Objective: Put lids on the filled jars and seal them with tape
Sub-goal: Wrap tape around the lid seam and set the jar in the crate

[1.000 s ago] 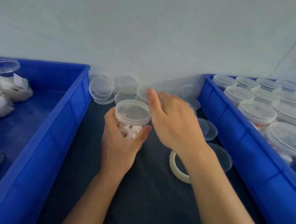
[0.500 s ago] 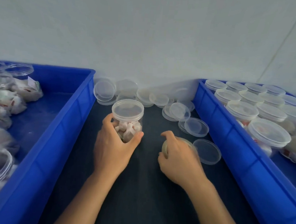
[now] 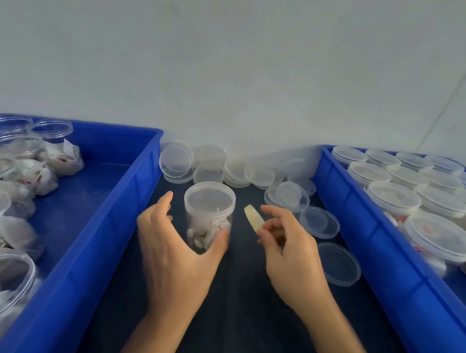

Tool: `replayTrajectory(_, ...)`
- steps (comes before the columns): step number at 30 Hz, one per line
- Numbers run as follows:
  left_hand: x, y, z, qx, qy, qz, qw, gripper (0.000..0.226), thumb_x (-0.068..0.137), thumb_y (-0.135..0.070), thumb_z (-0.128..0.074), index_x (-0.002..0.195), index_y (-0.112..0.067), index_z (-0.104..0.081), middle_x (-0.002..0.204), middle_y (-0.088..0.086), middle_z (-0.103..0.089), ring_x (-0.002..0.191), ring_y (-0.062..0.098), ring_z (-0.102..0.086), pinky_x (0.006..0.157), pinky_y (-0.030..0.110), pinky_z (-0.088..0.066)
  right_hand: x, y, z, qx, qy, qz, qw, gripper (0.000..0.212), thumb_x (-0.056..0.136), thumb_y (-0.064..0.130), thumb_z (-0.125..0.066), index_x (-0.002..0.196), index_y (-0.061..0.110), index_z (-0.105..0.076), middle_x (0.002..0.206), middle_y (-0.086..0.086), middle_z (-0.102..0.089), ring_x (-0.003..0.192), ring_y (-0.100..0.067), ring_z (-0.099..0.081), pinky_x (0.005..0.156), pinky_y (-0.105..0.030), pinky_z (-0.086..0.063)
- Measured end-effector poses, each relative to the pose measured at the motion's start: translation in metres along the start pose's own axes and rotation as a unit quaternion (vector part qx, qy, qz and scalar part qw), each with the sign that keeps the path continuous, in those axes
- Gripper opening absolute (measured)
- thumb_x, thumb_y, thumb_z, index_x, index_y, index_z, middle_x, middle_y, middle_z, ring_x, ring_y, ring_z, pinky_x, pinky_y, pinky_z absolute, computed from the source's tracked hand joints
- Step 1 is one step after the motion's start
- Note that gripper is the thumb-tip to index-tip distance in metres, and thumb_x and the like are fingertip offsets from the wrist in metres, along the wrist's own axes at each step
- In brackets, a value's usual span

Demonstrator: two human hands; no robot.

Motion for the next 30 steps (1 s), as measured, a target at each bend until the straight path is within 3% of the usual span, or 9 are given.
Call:
replayTrajectory(2, -0.004, -0.014, 0.006, -0.023, -0.053, -0.124, 0.991, 0.059, 0.089, -0.033, -0.083, 0.134, -0.004, -0.057, 0.122, 0.005, -0.056, 0.102, 0.022, -0.056, 0.087, 0.03, -0.048, -0.005, 0.01, -0.002, 0.07, -0.027, 0.029, 0.997, 0.047, 0.101, 0.011, -0.067, 0.121, 0.052, -0.055, 0.103, 0.022, -0.066, 0.101, -0.003, -0.066, 0.083, -0.014, -0.052)
replayTrajectory(4, -0.009, -0.024, 0.003, -0.06, -0.003, -0.216, 0.974, 0.03, 0.1, -0.027, -0.069, 0.122, -0.007, -0.067, 0.107, -0.002, -0.062, 0.089, 0.014, -0.059, 0.077, 0.027, -0.053, -0.012, 0.018, -0.004, 0.095, -0.055, 0.069, 0.991, 0.05, 0.099, 0.004, -0.067, 0.12, 0.049, -0.058, 0.103, 0.019, -0.066, 0.101, -0.007, -0.067, 0.084, -0.013, -0.051)
replayTrajectory(7, -0.012, -0.031, -0.004, -0.105, 0.105, -0.214, 0.966, 0.038, 0.108, -0.031, -0.058, 0.142, -0.015, -0.064, 0.107, -0.011, -0.063, 0.087, 0.012, -0.065, 0.072, 0.03, -0.058, -0.019, 0.024, -0.005, 0.104, -0.094, 0.113, 0.984, 0.051, 0.098, 0.001, -0.066, 0.123, 0.044, -0.058, 0.103, 0.02, -0.066, 0.102, -0.008, -0.067, 0.084, -0.013, -0.051)
replayTrajectory(10, -0.011, -0.034, -0.005, -0.129, 0.137, -0.194, 0.963, 0.048, 0.11, -0.032, -0.053, 0.157, -0.02, -0.052, 0.116, -0.012, -0.062, 0.095, 0.014, -0.066, 0.077, 0.028, -0.058, -0.025, 0.027, -0.006, 0.084, -0.107, 0.153, 0.979, 0.044, 0.097, 0.004, -0.067, 0.127, 0.035, -0.06, 0.103, 0.019, -0.066, 0.103, -0.008, -0.068, 0.085, -0.012, -0.051)
replayTrajectory(14, -0.008, -0.033, -0.001, -0.143, 0.113, -0.186, 0.965, 0.046, 0.108, -0.023, -0.057, 0.153, -0.014, -0.057, 0.123, -0.007, -0.065, 0.096, 0.013, -0.067, 0.076, 0.023, -0.057, -0.03, 0.03, -0.011, 0.054, -0.114, 0.192, 0.973, 0.042, 0.096, 0.002, -0.069, 0.125, 0.031, -0.061, 0.104, 0.015, -0.065, 0.101, -0.01, -0.067, 0.084, -0.014, -0.051)
replayTrajectory(20, -0.015, -0.034, -0.003, -0.153, 0.031, -0.2, 0.967, 0.034, 0.099, -0.01, -0.073, 0.132, -0.001, -0.072, 0.119, 0.005, -0.074, 0.099, 0.014, -0.073, 0.078, 0.028, -0.062, -0.033, 0.032, -0.018, 0.037, -0.147, 0.219, 0.964, 0.043, 0.093, -0.005, -0.071, 0.12, 0.026, -0.061, 0.104, 0.017, -0.063, 0.1, 0.0, -0.064, 0.084, -0.011, -0.049)
replayTrajectory(26, -0.018, -0.034, -0.002, -0.129, -0.024, -0.206, 0.97, 0.029, 0.092, -0.013, -0.08, 0.117, 0.001, -0.078, 0.114, 0.007, -0.077, 0.1, 0.014, -0.076, 0.077, 0.028, -0.064, -0.033, 0.031, -0.021, 0.037, -0.151, 0.214, 0.964, 0.041, 0.093, -0.004, -0.07, 0.117, 0.028, -0.06, 0.107, 0.023, -0.06, 0.1, 0.003, -0.062, 0.084, -0.008, -0.047)
replayTrajectory(30, -0.02, -0.034, -0.004, -0.14, -0.028, -0.202, 0.969, 0.027, 0.092, -0.014, -0.08, 0.116, -0.001, -0.079, 0.112, 0.005, -0.078, 0.099, 0.013, -0.076, 0.077, 0.027, -0.064, -0.033, 0.028, -0.023, 0.026, -0.163, 0.219, 0.962, 0.036, 0.092, -0.009, -0.071, 0.112, 0.02, -0.065, 0.104, 0.02, -0.059, 0.099, 0.004, -0.061, 0.084, -0.008, -0.046)
Point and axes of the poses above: each hand's wrist, its own x-axis towards the middle knuckle, its own z-axis out of the back of the hand, y = z × x, the point moved 2 cm from there along x, towards the middle knuckle
